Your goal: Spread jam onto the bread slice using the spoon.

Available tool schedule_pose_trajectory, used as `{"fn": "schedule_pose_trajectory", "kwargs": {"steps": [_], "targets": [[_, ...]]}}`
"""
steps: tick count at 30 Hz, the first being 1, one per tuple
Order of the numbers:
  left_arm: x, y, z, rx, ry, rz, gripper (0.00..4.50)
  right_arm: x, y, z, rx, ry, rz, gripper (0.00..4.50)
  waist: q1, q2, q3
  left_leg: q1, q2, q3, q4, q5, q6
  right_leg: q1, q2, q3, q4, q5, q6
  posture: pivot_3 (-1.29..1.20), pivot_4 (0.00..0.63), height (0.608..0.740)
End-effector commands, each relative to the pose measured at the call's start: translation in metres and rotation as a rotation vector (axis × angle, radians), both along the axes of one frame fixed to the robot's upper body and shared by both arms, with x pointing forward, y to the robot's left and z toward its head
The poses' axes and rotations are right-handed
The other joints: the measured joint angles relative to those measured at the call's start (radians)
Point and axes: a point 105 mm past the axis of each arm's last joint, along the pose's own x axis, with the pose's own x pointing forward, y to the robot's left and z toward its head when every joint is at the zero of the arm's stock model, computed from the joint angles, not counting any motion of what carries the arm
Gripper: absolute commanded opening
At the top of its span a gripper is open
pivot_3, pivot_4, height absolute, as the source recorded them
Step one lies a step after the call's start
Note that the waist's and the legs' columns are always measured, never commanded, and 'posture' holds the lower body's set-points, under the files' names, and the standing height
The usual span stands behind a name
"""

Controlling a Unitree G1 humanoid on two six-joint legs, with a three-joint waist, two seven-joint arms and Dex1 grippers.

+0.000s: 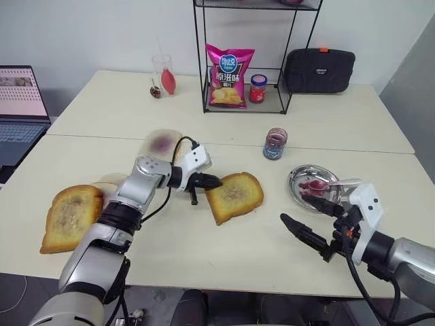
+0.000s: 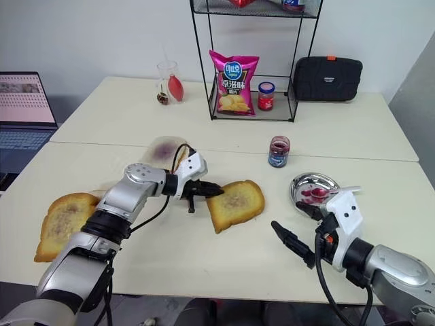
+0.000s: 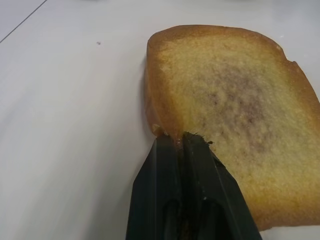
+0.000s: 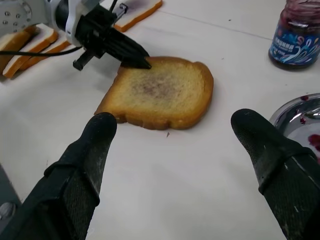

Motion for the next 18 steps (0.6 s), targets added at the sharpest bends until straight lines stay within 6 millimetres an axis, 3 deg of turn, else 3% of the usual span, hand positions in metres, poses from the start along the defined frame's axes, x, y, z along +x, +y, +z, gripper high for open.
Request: {"fn": "schedule_pose_trajectory", "kwargs": {"steps": [1, 9, 14, 15, 16, 18], "targets": [[0.004, -0.012, 0.01, -0.021, -0.046, -0.028, 0.03, -0.002, 0.0, 0.009, -0.011, -0.067, -0.014, 4.5, 0.001, 0.0, 0.0, 0.0, 0.0, 0.0, 0.0, 0.0, 0.0, 0.0, 0.0, 0.0, 0.0, 0.0, 0.0, 0.0, 0.15, 0.74], [0.005, -0.004, 0.009, 0.024, -0.089, -0.043, 1.61, -0.006, -0.031, -0.004, 0.01, -0.023, -0.198, 4.5, 0.005, 0.0, 0.0, -0.001, -0.001, -0.001, 0.0, 0.0, 0.0, 0.0, -0.001, -0.001, -0.002, 0.0, 0.0, 0.0, 0.15, 0.74], [0.008, 0.011, 0.032, 0.014, -0.152, -0.025, 2.74, -0.009, -0.064, -0.003, 0.117, -0.03, -0.428, 4.5, 0.002, 0.0, 0.0, 0.0, 0.0, -0.001, -0.001, 0.0, 0.0, 0.0, 0.0, -0.001, -0.001, 0.0, 0.0, 0.0, 0.15, 0.74], [0.004, 0.011, 0.045, -0.026, -0.149, -0.038, 2.82, -0.012, -0.081, -0.007, 0.156, -0.018, -0.529, 4.5, 0.001, 0.0, 0.0, 0.0, 0.0, -0.001, -0.001, 0.0, 0.0, 0.0, 0.0, -0.001, -0.001, 0.0, 0.0, 0.0, 0.15, 0.74], [-0.001, 0.009, 0.056, -0.059, -0.142, -0.056, 3.2, -0.015, -0.095, -0.01, 0.188, -0.006, -0.608, 4.5, -0.002, 0.0, 0.0, 0.0, 0.0, -0.001, -0.001, 0.0, 0.0, 0.0, 0.0, -0.001, 0.0, 0.0, 0.0, 0.0, 0.15, 0.74], [-0.017, 0.001, 0.069, -0.122, -0.11, -0.125, 3.38, -0.018, -0.118, -0.018, 0.265, 0.021, -0.742, 4.5, 0.002, 0.0, 0.0, 0.0, 0.0, -0.001, -0.001, 0.0, 0.0, 0.0, 0.0, -0.001, 0.0, 0.0, 0.0, 0.0, 0.15, 0.74]]}}
